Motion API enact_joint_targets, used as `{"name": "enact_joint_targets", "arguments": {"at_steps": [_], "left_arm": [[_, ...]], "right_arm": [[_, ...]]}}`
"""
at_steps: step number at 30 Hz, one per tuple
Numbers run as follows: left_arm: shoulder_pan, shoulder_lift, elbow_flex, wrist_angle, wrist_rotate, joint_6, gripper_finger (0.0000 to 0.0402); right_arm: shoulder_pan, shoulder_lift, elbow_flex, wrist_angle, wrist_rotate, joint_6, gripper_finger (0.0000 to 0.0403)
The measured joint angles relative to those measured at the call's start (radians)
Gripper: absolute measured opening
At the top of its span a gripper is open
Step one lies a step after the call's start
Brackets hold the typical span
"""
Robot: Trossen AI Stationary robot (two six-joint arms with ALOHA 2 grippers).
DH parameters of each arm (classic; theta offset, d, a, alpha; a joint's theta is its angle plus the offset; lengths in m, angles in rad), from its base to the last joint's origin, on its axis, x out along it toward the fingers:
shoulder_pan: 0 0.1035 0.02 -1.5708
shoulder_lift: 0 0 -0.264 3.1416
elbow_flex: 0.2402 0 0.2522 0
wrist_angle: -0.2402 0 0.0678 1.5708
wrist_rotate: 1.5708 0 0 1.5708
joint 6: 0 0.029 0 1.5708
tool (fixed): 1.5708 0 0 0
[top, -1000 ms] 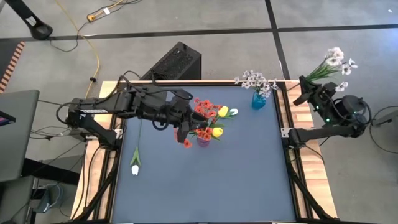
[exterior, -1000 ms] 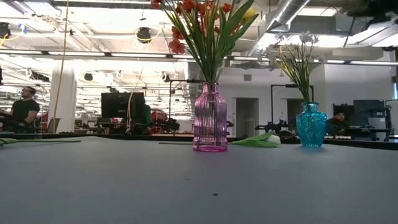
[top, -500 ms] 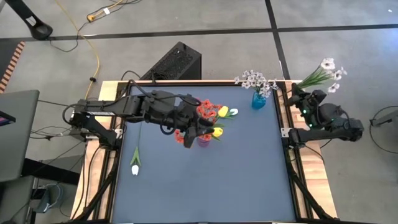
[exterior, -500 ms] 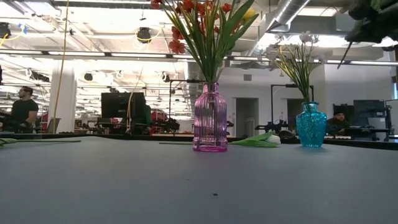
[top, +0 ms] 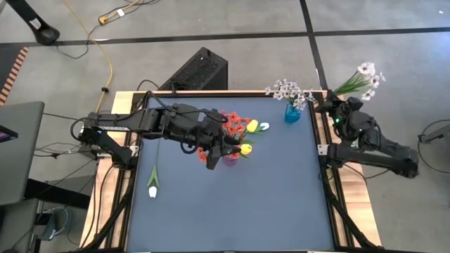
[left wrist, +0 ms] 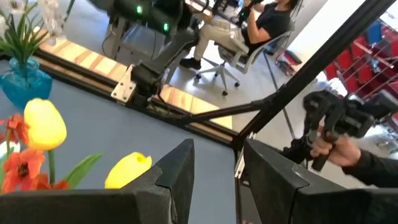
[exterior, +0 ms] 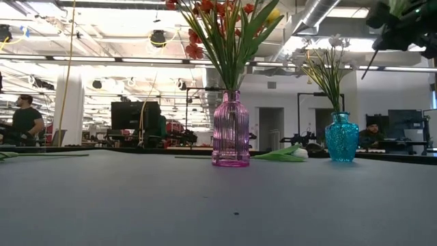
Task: Sort flowers into vase by color
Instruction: Put the white flower into the blue vase
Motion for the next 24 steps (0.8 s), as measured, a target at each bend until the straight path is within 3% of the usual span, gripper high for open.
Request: {"name": "enact_joint_targets", "arguments": {"at_steps": [5, 14, 24], "left_arm": [[0.0, 0.0, 0.0, -0.056, -0.001, 0.002, 0.0126], [0.02, 0.0, 0.0, -0.067, -0.03, 0.032, 0.0126], [0.023, -0.001, 0.0, -0.085, -0.043, 0.017, 0.0126]], "right_arm": [[-0.232, 0.017, 0.01, -0.017, -0.195, -0.011, 0.0034], [-0.714, 0.191, 0.01, 0.031, -0.772, 0.053, 0.0034], [-1.12, 0.266, 0.01, 0.069, -1.266, 0.069, 0.0034]]}}
